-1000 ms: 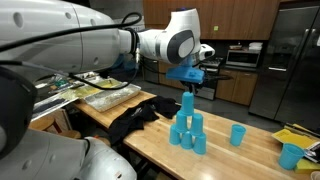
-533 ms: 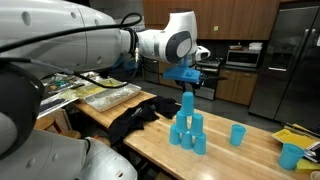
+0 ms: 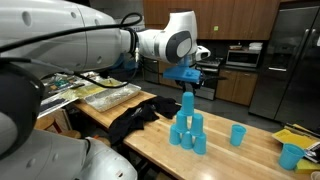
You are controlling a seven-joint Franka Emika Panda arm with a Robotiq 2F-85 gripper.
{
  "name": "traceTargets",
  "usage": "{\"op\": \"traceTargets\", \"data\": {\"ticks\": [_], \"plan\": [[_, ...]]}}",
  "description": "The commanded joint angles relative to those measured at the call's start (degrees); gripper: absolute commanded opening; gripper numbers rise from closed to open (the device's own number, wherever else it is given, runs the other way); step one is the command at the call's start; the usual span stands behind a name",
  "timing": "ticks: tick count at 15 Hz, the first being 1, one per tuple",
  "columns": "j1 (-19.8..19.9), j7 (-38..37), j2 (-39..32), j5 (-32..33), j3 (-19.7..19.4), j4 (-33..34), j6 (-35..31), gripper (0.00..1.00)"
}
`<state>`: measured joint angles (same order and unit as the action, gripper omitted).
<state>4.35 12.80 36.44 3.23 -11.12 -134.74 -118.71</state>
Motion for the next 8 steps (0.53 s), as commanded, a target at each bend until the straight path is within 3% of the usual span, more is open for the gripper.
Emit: {"op": "traceTargets", "data": {"ticks": [1,2,3,8], "plan": [[0.3,0.2,-0.1,-0.2,0.2,0.1,0.1,0.52],[0.3,0.2,-0.1,-0.2,0.2,0.1,0.1,0.77],[0.2,0.2,-0.1,-0.1,0.4,0.2,0.0,0.78],[-0.5,1.1,0.0,-0.2,0.9,0.5,-0.9,1.00]]}}
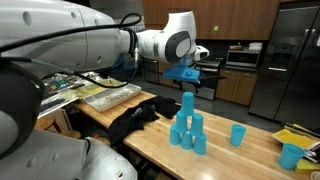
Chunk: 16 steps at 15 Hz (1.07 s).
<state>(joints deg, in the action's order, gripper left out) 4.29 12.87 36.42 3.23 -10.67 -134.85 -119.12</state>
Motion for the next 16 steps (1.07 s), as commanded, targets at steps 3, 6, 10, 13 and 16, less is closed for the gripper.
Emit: {"op": "traceTargets", "data": {"ticks": [3,6,10,13,16], "plan": [[-1.4,1.8,-0.6,-0.6,0.5,0.7,-1.0,1.00],[-2.2,2.0,-1.2,-1.1,0.5,0.9,-0.7,1.00],[-2.3,2.4,-1.8,-0.7,0.4,0.9,-0.8,1.00],[-1.7,2.3,-2.0,0.0,0.3,0.7,-1.4,1.00],[-1.3,2.6,-1.9,0.2,0.1,0.6,-1.9,1.00]]}}
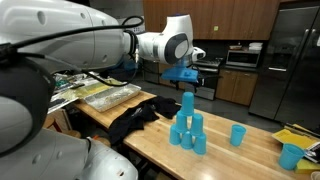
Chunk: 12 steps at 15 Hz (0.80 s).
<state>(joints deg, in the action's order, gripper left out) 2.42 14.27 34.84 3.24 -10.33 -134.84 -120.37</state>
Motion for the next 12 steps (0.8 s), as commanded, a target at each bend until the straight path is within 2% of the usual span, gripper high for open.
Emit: {"op": "traceTargets", "data": {"ticks": [1,12], "plan": [[0.6,1.6,-0.2,0.2,-0.4,0.4,-0.7,1.00],[0.3,6.8,-0.3,0.2,-1.4,-0.6,-1.9,1.00]]}}
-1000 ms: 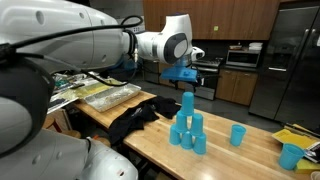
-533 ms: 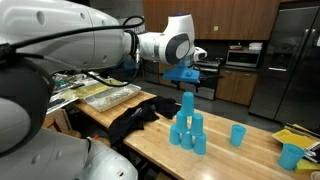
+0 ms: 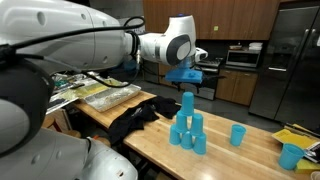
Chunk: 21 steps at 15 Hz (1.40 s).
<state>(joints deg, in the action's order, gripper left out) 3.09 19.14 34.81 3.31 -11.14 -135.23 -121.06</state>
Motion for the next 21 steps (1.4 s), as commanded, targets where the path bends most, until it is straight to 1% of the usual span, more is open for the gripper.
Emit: {"op": "traceTargets", "data": {"ticks": [1,21], "plan": [[-0.4,2.2,-0.4,0.1,-0.6,-0.3,-1.5,1.00],[-0.7,3.2,-3.1,-0.4,-0.5,-1.5,-6.0,1.00]]}}
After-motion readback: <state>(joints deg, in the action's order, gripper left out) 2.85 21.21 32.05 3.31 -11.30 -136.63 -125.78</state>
